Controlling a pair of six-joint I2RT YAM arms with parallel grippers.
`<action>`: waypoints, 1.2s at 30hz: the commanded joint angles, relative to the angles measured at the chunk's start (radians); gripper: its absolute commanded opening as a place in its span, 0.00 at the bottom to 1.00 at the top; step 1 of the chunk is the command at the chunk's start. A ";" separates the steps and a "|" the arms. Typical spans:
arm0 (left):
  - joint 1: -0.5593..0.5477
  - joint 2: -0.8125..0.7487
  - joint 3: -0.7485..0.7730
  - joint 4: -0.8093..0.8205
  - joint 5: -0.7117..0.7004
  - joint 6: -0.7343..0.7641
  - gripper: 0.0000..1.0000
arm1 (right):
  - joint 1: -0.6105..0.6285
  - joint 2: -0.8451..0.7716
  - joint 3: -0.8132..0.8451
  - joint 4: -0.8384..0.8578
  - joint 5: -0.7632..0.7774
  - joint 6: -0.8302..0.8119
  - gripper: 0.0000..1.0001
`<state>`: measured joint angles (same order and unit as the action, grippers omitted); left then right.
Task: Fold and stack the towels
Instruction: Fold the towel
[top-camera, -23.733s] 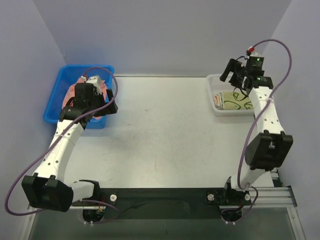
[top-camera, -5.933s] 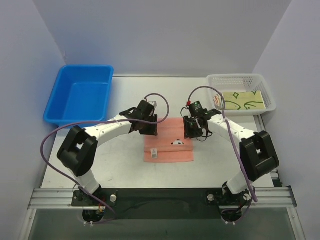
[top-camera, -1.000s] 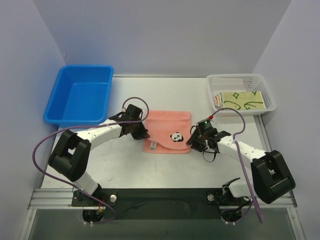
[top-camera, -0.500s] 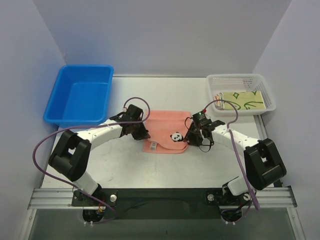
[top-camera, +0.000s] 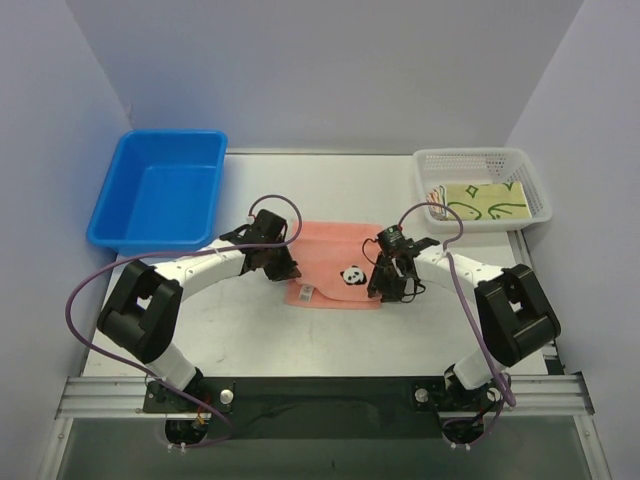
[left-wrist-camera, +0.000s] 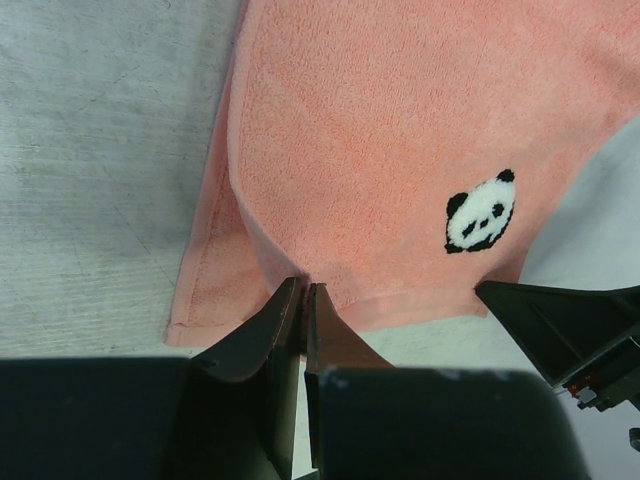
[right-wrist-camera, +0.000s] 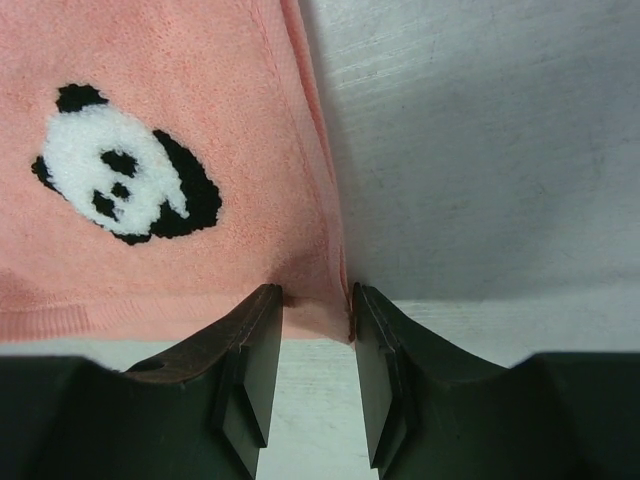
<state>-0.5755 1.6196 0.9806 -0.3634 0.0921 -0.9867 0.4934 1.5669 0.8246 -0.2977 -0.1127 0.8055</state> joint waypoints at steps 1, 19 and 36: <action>-0.006 -0.030 0.038 -0.002 0.015 0.017 0.00 | 0.008 -0.002 0.021 -0.063 0.015 -0.022 0.34; -0.011 -0.027 0.038 0.001 0.020 0.037 0.00 | 0.016 0.010 0.114 -0.163 0.054 -0.057 0.33; -0.012 -0.032 0.030 -0.002 0.015 0.040 0.00 | -0.003 0.021 0.010 -0.058 0.021 0.015 0.25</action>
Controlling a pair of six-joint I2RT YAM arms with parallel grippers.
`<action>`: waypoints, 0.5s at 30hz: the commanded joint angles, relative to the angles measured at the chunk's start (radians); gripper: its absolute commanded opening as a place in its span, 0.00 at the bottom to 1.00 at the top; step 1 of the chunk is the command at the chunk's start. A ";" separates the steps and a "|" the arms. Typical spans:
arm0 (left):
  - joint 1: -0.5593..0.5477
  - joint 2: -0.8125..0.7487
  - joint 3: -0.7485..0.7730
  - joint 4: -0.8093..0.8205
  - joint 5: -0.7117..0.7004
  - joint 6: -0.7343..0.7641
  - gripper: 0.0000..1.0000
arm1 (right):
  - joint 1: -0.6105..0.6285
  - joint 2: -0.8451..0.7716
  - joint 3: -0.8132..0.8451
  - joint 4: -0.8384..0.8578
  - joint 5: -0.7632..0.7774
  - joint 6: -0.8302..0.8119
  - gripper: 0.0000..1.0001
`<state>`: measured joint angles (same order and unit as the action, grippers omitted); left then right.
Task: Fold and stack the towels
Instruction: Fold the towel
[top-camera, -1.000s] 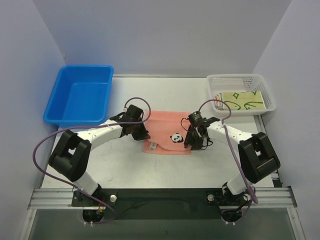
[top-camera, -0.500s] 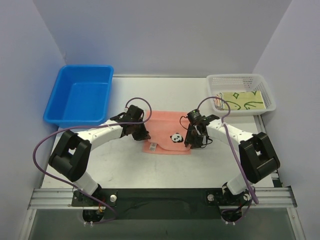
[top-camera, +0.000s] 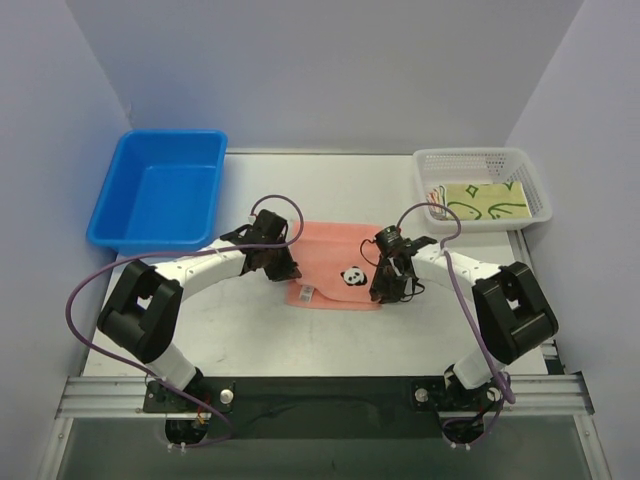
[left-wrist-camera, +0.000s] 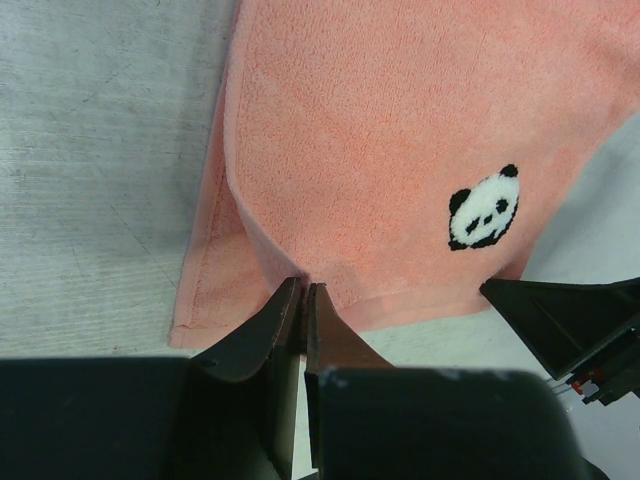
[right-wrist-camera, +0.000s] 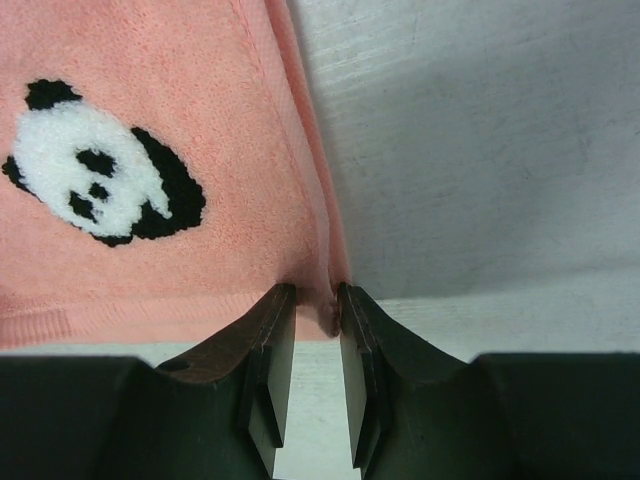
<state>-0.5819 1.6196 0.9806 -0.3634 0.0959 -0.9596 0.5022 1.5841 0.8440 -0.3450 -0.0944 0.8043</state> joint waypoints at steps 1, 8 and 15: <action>-0.007 -0.032 0.030 0.000 0.011 0.013 0.00 | -0.011 0.001 -0.014 -0.008 0.004 0.016 0.25; -0.007 -0.030 0.039 -0.003 0.011 0.016 0.00 | -0.022 -0.027 -0.011 -0.003 0.008 0.012 0.10; -0.004 -0.032 0.052 -0.014 0.005 0.030 0.00 | -0.033 -0.065 0.012 -0.020 0.004 0.004 0.11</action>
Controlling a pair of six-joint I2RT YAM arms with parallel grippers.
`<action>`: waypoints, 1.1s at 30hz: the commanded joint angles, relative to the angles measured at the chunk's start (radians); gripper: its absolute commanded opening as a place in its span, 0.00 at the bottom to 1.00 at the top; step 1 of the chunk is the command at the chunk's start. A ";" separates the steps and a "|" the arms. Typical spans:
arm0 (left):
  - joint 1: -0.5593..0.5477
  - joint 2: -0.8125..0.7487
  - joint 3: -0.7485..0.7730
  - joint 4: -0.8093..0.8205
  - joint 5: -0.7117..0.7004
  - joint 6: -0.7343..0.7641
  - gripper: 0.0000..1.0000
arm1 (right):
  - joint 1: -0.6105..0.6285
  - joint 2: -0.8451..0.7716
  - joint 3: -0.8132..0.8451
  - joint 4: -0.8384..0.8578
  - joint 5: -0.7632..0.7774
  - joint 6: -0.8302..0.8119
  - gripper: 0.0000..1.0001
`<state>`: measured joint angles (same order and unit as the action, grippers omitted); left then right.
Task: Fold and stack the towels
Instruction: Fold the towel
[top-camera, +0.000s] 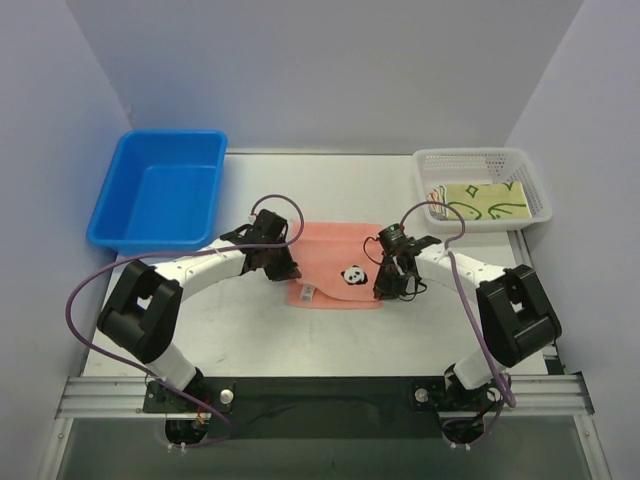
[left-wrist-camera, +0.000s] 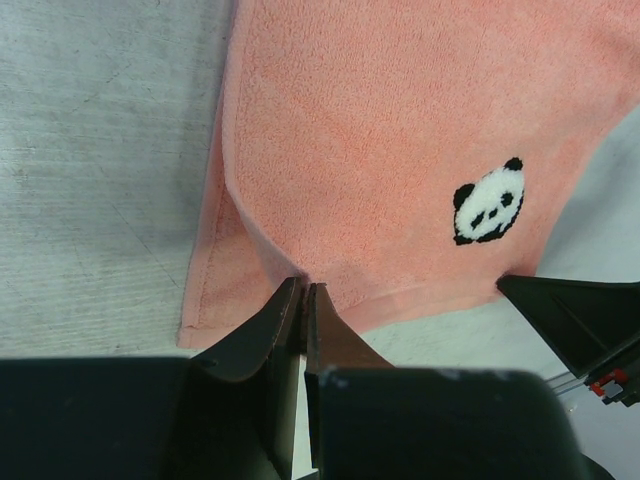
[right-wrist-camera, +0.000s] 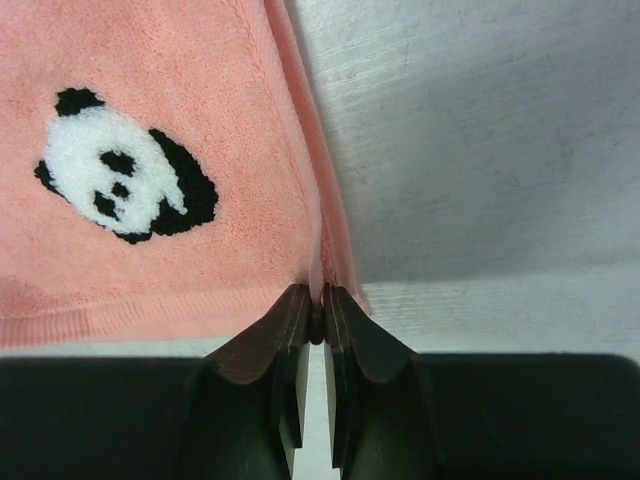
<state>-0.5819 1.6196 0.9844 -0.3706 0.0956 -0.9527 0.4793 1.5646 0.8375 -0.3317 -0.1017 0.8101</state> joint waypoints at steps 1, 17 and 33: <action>-0.004 -0.032 0.048 -0.008 0.004 0.022 0.00 | -0.010 -0.046 0.021 -0.035 0.008 -0.003 0.13; 0.016 -0.032 0.114 -0.045 -0.005 0.069 0.00 | -0.028 -0.074 0.087 -0.064 0.011 -0.031 0.00; 0.044 -0.151 0.128 -0.077 0.024 0.081 0.00 | -0.079 -0.273 0.115 -0.107 -0.035 -0.006 0.00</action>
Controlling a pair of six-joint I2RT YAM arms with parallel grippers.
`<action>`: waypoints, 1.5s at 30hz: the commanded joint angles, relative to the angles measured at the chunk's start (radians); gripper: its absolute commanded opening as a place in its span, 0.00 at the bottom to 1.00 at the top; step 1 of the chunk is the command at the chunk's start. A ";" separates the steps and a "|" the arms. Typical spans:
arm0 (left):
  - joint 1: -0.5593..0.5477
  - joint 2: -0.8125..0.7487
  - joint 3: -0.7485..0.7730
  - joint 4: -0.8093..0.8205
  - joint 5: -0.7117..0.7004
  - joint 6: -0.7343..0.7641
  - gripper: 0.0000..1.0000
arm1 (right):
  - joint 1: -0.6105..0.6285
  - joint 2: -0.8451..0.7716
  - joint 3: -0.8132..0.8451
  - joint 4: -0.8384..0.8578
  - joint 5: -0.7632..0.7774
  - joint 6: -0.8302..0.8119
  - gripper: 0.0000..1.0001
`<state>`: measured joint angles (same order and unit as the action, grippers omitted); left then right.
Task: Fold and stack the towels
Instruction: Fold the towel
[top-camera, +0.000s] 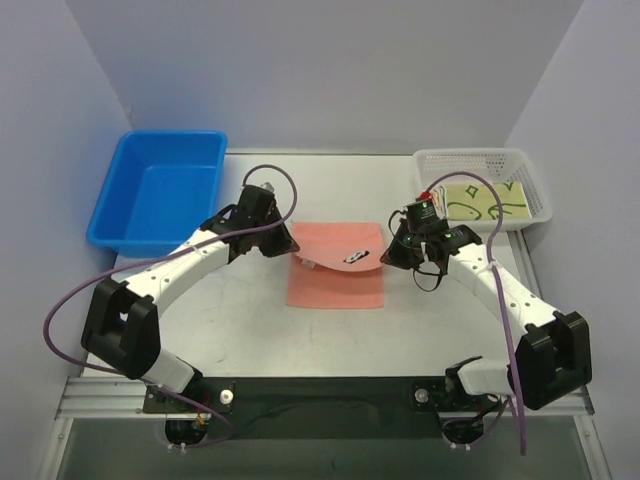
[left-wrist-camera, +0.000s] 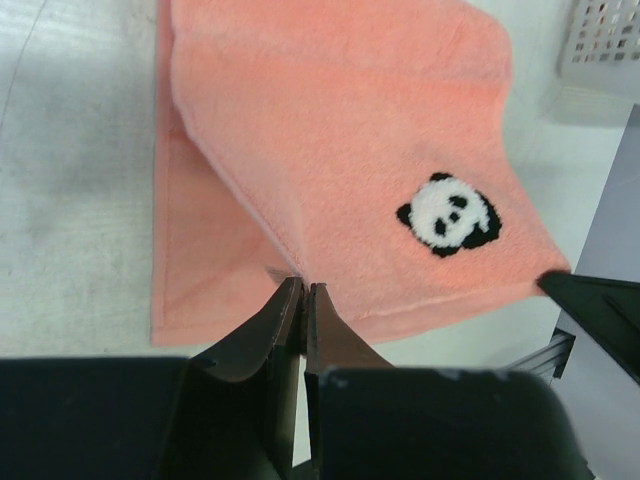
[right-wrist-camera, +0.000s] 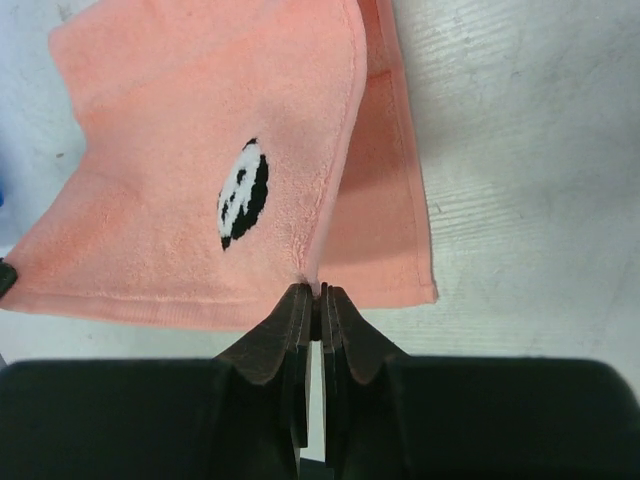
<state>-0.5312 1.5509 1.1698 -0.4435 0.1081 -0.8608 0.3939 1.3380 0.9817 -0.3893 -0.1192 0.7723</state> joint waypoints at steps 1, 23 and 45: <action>-0.009 -0.103 -0.083 0.000 0.010 -0.011 0.00 | 0.008 -0.060 -0.053 -0.049 -0.022 0.036 0.00; -0.038 0.044 -0.363 0.135 0.039 0.017 0.00 | 0.022 0.108 -0.354 0.173 -0.036 0.101 0.00; -0.105 -0.218 -0.326 -0.080 -0.139 0.121 0.62 | 0.071 -0.137 -0.256 0.027 -0.019 0.032 0.40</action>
<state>-0.6144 1.3808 0.7887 -0.4664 0.0250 -0.7753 0.4412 1.2587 0.6575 -0.3023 -0.1646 0.8288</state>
